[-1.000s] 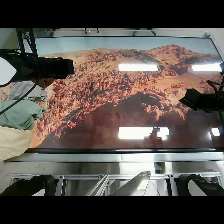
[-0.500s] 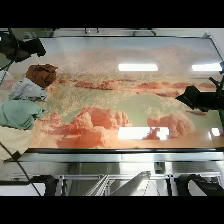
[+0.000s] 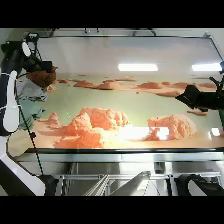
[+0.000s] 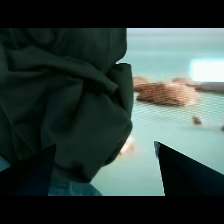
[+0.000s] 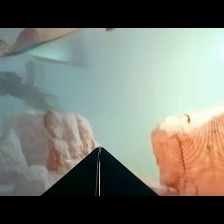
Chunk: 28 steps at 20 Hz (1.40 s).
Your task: Fold the shirts.
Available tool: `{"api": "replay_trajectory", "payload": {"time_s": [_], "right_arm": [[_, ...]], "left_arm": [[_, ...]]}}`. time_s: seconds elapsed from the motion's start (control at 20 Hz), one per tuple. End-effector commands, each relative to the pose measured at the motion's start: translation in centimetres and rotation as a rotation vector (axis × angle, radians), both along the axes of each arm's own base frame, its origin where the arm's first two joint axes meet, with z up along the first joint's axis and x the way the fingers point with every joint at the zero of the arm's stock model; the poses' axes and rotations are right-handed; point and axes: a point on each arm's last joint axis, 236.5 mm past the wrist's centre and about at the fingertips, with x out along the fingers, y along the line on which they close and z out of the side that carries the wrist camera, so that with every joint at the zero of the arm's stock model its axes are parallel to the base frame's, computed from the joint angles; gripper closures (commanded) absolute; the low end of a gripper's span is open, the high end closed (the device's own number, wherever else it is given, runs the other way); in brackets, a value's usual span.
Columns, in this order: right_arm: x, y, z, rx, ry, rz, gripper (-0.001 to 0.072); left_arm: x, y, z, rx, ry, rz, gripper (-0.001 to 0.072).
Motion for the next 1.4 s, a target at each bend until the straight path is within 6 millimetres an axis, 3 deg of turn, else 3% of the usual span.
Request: {"api": "replay_trajectory", "payload": {"time_s": [0.0,0.2,0.25,0.35,0.4,0.5,0.65,0.75,0.85,1.0,1.15,1.25,1.35], "right_arm": [[0.0,0.0,0.0,0.001,0.000,0.001,0.0692],[0.0,0.0,0.0,0.001,0.000,0.001,0.0693],[0.0,0.1,0.1,0.005,-0.001,0.001,0.0693],[0.1,0.6,0.5,0.034,-0.008,0.000,0.0693],[0.2,0.7,0.7,0.041,-0.013,0.000,0.0692],[0.6,1.3,2.1,0.031,-0.080,0.055,0.0692],[2.0,1.2,7.8,-0.006,-0.233,0.086,0.0693],[2.8,0.7,12.7,-0.056,-0.348,0.087,0.0693],[3.1,0.7,17.7,-0.084,-0.462,0.087,0.0693],[2.7,0.7,23.3,-0.110,-0.586,0.088,0.0693],[2.1,0.9,25.9,-0.110,-0.634,0.083,0.0693],[1.9,1.0,25.9,-0.111,-0.631,0.091,0.0693],[1.6,1.3,25.3,-0.109,-0.604,0.110,0.0693]], "left_arm": [[0.7,1.9,-3.5,0.066,0.036,0.000,-0.0013],[-0.2,2.3,-6.9,0.056,0.106,0.028,0.0004],[-0.2,2.4,-7.1,0.037,0.098,0.073,0.0115],[-0.6,3.6,-5.9,0.050,0.078,0.166,0.0526],[-0.5,3.8,-4.6,0.061,0.056,0.168,0.0681],[0.2,3.8,0.0,0.067,-0.036,0.165,0.0688],[0.8,1.8,11.1,0.026,-0.274,0.181,0.0689],[-0.9,-1.6,19.3,0.026,-0.401,0.108,0.0690],[-3.8,-5.7,25.9,0.020,-0.492,0.024,0.0690],[-8.3,-12.2,32.5,-0.013,-0.590,-0.096,0.0690],[-12.6,-20.6,34.5,-0.057,-0.607,-0.270,0.0690],[-15.1,-27.0,32.8,-0.113,-0.577,-0.393,0.0689],[-17.3,-33.0,29.2,-0.159,-0.514,-0.497,0.0689]]}}
